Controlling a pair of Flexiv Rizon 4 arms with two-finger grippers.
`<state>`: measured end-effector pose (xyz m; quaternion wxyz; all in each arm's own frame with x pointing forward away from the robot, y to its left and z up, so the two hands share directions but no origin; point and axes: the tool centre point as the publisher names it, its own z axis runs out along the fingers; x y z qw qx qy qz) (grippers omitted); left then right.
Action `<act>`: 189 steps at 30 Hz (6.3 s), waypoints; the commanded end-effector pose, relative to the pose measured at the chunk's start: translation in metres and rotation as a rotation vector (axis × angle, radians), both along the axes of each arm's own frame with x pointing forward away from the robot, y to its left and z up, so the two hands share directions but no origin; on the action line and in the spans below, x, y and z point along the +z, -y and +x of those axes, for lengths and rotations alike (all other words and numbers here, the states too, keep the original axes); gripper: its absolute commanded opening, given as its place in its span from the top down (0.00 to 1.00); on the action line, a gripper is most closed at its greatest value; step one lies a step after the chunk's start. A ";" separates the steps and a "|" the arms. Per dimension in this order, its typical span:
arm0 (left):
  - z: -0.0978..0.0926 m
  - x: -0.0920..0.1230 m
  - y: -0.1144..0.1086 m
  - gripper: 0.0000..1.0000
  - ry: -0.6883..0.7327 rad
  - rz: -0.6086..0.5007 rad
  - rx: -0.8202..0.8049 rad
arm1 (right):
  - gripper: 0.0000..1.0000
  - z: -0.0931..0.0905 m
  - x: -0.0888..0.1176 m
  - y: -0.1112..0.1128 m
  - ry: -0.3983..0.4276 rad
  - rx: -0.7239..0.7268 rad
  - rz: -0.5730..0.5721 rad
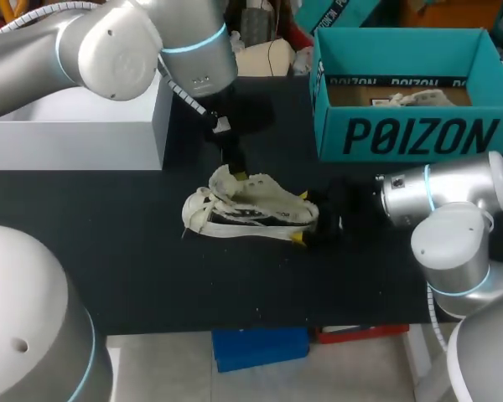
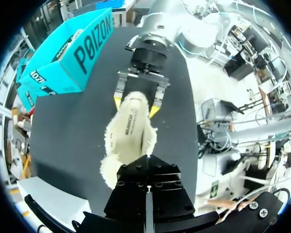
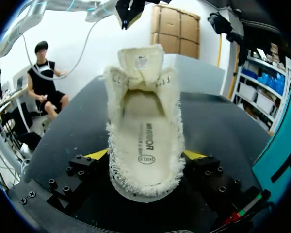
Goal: Take the shoe out of the shoebox, open the shoe tongue, remove and reinsert the insole, then place the shoe into the shoebox
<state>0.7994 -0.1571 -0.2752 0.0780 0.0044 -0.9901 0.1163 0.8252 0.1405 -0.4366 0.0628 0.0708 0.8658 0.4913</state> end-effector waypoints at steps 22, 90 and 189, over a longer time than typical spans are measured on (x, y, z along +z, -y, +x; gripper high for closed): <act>0.034 -0.032 0.015 1.00 -0.007 0.036 -0.232 | 1.00 0.000 -0.001 -0.002 -0.001 -0.001 -0.003; 0.002 -0.149 0.048 0.64 -0.001 0.085 -0.327 | 1.00 0.000 -0.001 -0.002 -0.001 -0.001 -0.003; 0.051 -0.087 0.053 1.00 0.450 0.087 0.014 | 1.00 0.000 -0.001 -0.002 -0.001 -0.001 -0.003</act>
